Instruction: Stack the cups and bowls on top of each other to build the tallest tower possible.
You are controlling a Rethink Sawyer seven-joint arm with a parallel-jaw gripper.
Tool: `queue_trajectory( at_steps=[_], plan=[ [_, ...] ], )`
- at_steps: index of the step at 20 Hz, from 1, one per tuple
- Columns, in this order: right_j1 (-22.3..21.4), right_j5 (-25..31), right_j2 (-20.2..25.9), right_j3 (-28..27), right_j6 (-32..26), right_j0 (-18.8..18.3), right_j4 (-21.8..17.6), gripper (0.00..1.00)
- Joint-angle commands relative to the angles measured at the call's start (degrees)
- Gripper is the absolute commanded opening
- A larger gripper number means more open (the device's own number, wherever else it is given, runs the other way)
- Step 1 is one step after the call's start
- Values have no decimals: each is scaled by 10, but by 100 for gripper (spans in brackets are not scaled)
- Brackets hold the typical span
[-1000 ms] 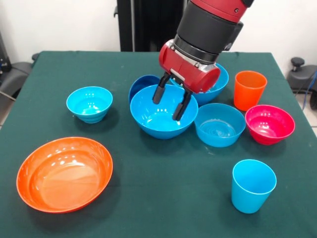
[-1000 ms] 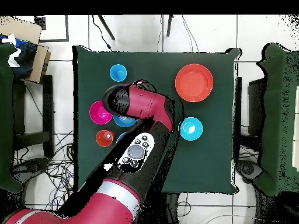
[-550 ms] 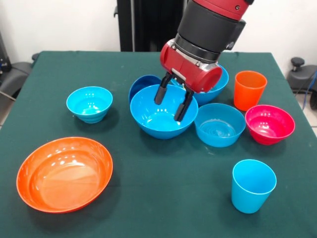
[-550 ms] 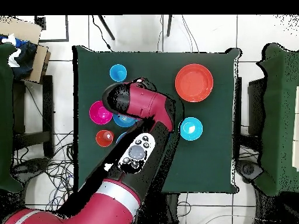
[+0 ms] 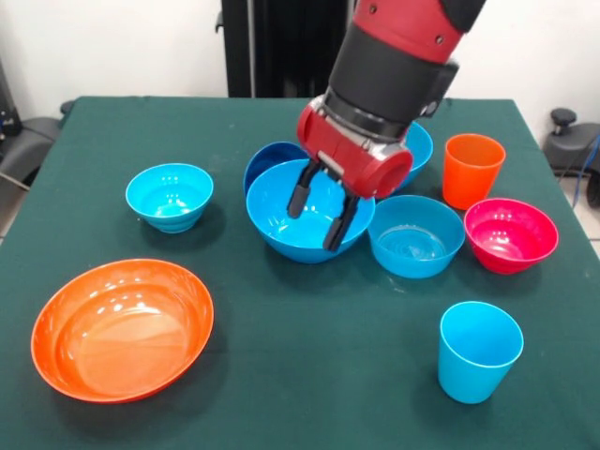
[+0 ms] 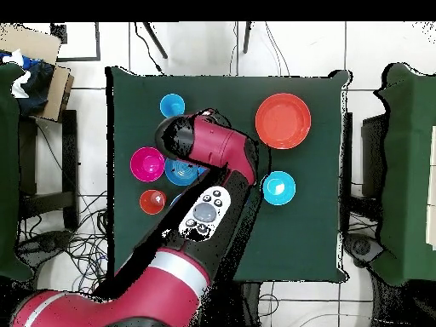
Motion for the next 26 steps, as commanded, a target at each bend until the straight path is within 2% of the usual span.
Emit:
queue_trajectory(
  at_steps=[1, 14, 17, 21, 26],
  plan=[
    [65, -16, 57, -59, 84, -25, 10, 100],
    [65, 5, 44, -67, 94, -18, 12, 100],
    [64, 35, 24, -72, 114, -8, 17, 100],
    [41, 138, -10, -60, 160, 15, 31, 100],
    [37, 136, -16, -44, 158, 19, 36, 100]
  ],
)
